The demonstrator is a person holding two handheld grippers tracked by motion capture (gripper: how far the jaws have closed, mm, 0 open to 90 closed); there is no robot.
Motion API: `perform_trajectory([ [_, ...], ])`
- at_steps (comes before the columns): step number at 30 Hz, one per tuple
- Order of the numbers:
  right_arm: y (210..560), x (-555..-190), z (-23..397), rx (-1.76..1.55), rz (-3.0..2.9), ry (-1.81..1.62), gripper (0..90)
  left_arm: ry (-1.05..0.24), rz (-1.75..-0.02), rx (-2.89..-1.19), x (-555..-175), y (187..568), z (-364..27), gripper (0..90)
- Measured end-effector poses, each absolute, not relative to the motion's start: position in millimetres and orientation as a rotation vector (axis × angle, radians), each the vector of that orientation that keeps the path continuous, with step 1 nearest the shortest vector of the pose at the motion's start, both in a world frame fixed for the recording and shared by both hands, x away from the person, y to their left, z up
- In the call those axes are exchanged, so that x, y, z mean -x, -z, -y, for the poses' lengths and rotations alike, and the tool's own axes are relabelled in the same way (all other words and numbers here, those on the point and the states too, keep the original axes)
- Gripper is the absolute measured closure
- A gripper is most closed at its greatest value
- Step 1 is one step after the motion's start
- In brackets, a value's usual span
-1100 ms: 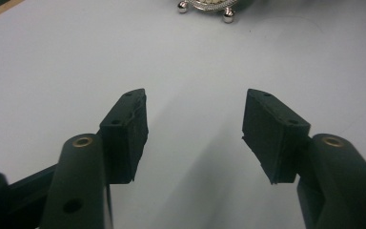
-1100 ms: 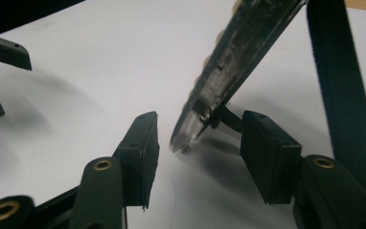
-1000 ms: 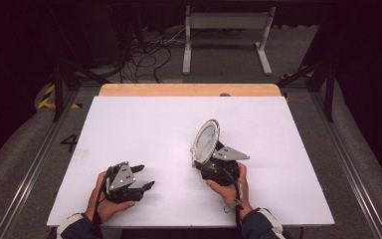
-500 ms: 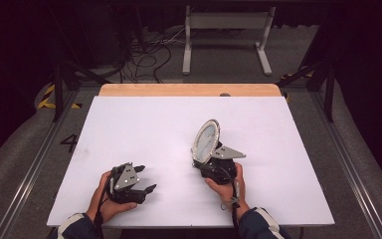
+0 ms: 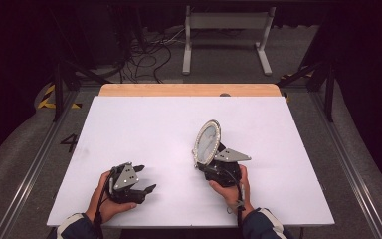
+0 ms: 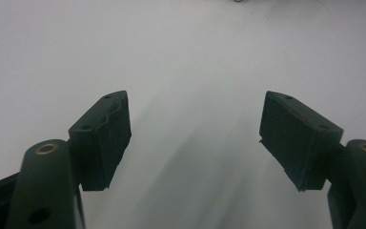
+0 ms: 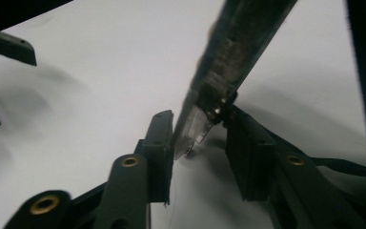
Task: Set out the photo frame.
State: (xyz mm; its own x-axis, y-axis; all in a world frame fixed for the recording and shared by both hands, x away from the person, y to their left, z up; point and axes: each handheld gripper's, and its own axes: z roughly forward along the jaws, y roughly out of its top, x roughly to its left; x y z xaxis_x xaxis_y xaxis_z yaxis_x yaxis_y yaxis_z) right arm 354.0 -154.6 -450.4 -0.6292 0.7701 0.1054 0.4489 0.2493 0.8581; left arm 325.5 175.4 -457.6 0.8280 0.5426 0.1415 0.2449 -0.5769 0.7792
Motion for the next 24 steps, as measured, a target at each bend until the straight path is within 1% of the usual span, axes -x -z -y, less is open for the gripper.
perform_trajectory([
  [5,447.6,-355.3,155.1,-1.146,-2.155,-1.348,57.2,-0.469,-0.575,-2.202,-325.8,458.2,-174.3,26.5],
  [7,446.7,-357.2,152.6,-1.167,-2.117,-1.368,52.8,-0.468,-0.575,-2.205,-325.9,458.9,-173.4,26.2],
  [10,446.8,-358.7,149.8,-1.172,-2.098,-1.378,52.9,-0.465,-0.574,-2.208,-326.1,459.1,-173.0,26.1],
  [11,446.9,-358.8,148.6,-1.175,-2.089,-1.372,53.8,-0.464,-0.574,-2.208,-326.2,459.2,-172.9,26.1],
  [12,448.1,-359.6,147.6,-1.194,-2.065,-1.383,57.4,-0.462,-0.574,-2.208,-326.3,459.3,-172.9,26.0],
  [15,448.7,-360.1,147.2,-1.187,-2.074,-1.373,60.6,-0.457,-0.571,-2.212,-326.7,460.1,-172.3,26.0],
  [19,448.4,-360.3,147.2,-1.187,-2.074,-1.374,61.1,-0.456,-0.571,-2.218,-326.4,460.2,-171.4,26.0],
  [24,447.4,-360.3,152.8,-1.189,-2.104,-1.388,64.1,-0.455,-0.569,-2.222,-326.4,460.1,-171.5,25.8],
])
